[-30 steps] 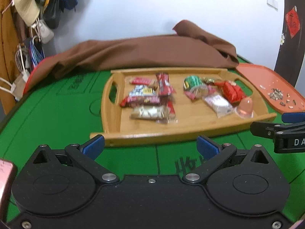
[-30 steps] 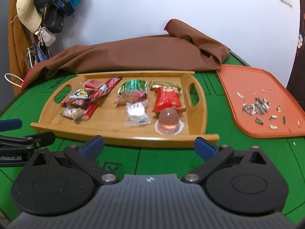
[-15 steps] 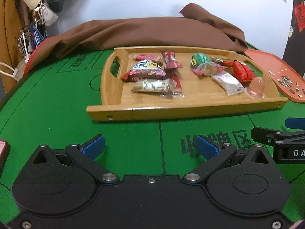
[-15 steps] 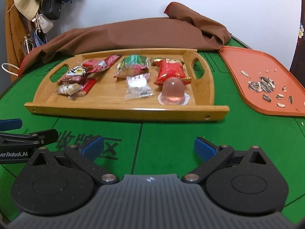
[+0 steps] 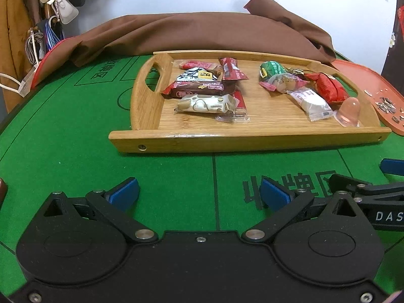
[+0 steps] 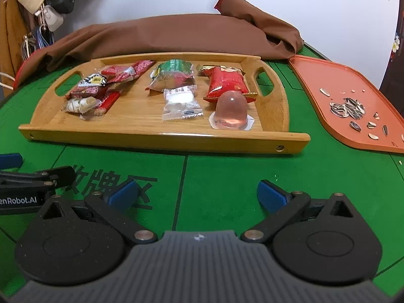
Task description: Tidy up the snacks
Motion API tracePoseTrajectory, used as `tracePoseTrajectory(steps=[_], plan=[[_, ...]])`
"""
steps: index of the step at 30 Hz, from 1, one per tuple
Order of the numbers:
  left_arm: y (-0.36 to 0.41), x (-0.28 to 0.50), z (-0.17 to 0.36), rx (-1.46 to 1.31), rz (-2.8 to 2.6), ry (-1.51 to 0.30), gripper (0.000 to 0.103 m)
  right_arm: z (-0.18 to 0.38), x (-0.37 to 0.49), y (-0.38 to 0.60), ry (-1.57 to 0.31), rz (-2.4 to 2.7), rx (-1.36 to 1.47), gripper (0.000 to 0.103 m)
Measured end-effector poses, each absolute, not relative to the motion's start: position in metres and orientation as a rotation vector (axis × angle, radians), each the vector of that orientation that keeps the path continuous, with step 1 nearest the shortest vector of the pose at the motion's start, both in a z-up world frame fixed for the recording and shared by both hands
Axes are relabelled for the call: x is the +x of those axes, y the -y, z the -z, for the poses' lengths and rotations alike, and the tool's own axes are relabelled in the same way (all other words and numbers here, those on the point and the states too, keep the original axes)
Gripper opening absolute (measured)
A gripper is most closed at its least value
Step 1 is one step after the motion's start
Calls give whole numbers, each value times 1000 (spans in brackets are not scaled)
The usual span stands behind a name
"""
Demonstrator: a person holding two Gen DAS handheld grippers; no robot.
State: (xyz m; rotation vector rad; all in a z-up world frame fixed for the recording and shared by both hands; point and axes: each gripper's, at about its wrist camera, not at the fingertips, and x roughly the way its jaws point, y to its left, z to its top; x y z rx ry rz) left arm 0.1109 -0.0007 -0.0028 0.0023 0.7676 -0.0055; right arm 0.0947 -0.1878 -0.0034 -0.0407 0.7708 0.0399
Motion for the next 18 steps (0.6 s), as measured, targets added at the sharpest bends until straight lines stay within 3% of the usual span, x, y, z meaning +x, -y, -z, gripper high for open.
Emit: tracePoseTrajectory(steps=[18], plan=[[1,111,3,2,6,-768,103,4,95,187,-773,-35,-45,103]])
